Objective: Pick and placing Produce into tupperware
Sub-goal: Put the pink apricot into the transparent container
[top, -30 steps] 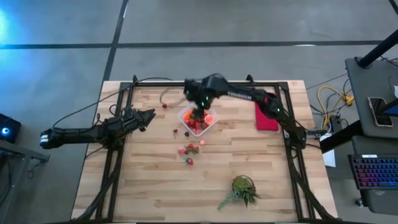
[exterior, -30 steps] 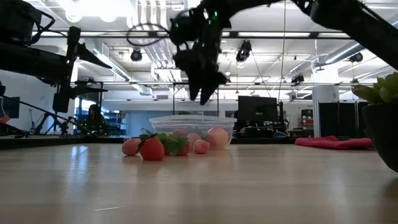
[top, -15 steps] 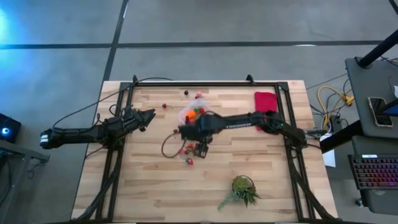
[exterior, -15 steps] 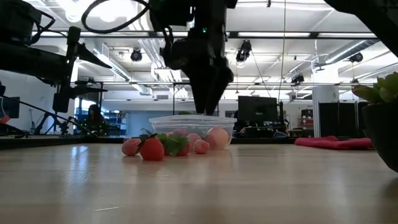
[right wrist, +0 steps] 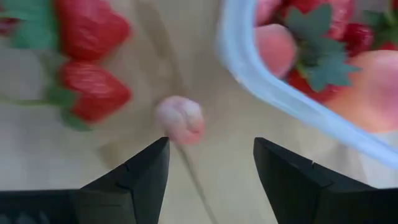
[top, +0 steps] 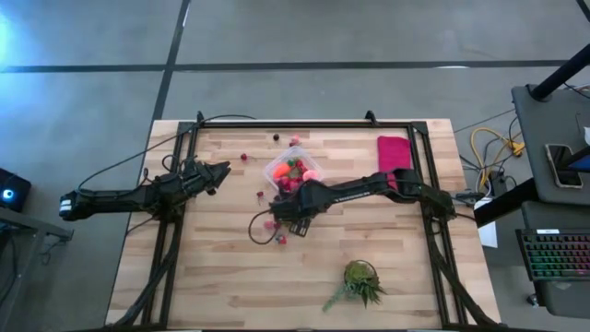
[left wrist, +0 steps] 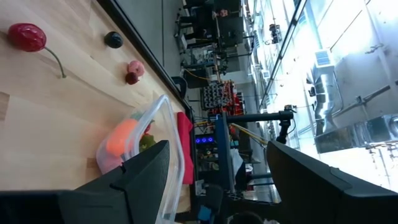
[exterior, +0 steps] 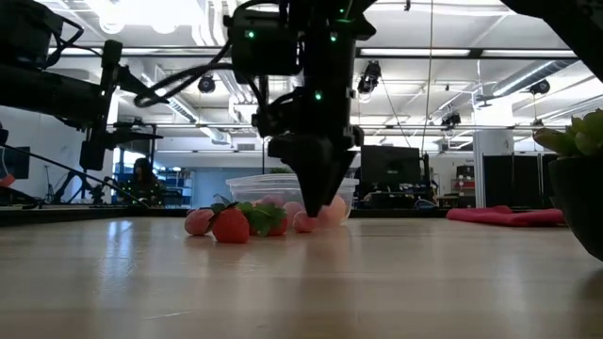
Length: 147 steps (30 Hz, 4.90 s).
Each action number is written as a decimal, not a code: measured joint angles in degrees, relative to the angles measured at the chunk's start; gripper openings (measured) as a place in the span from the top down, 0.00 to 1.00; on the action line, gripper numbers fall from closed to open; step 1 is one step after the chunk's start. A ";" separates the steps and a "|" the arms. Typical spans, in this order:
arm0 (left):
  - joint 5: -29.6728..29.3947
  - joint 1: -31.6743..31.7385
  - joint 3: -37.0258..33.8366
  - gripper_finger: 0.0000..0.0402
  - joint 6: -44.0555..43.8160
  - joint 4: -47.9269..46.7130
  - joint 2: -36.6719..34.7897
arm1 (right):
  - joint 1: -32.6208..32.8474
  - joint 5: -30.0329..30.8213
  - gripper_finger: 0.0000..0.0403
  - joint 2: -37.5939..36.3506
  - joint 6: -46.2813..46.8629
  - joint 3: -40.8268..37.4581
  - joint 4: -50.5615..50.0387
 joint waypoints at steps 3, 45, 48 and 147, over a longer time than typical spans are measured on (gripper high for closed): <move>0.02 -0.01 0.00 0.36 0.01 -0.01 -0.02 | 0.38 0.89 0.44 -0.17 -0.15 -1.30 0.67; 0.02 0.01 0.00 0.36 0.02 0.00 -0.02 | -4.05 -14.65 0.48 -0.27 12.12 -2.16 9.87; 0.02 0.01 0.00 0.36 0.00 -0.02 -0.02 | -4.26 -14.65 0.50 -0.27 14.77 -2.28 6.59; 0.02 0.00 0.00 0.36 0.02 -0.02 0.02 | -4.01 -11.11 0.74 -3.98 21.46 2.17 7.36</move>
